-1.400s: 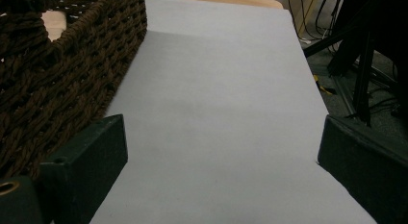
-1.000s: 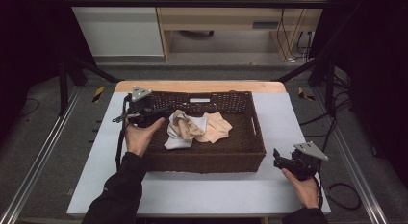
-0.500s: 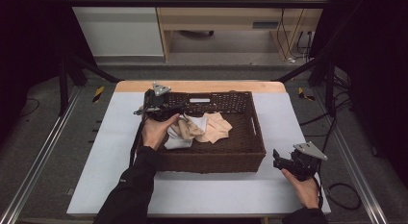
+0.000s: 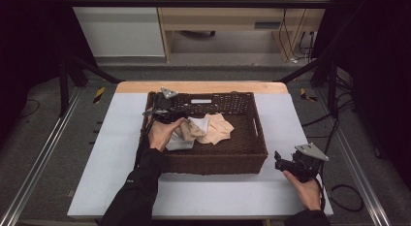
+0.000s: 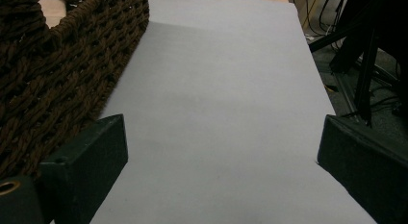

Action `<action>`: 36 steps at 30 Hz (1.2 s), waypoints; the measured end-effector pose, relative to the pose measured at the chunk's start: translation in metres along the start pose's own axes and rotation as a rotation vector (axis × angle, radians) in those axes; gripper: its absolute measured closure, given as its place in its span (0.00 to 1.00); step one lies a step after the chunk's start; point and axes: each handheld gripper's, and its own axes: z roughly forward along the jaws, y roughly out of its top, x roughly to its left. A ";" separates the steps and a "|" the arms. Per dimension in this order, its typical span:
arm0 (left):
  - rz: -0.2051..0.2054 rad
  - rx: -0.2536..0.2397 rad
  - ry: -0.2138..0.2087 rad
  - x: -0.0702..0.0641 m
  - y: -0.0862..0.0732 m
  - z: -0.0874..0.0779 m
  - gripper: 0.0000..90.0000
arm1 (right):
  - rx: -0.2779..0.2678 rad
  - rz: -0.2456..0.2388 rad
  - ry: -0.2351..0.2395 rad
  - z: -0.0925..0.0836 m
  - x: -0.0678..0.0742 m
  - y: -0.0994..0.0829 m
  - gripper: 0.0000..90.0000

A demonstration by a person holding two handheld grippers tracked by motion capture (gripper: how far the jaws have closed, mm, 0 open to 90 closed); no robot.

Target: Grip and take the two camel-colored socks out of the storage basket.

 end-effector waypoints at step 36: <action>-0.004 -0.120 -0.158 0.007 0.010 -0.053 0.96 | 0.015 -0.010 0.001 0.000 0.000 0.000 0.05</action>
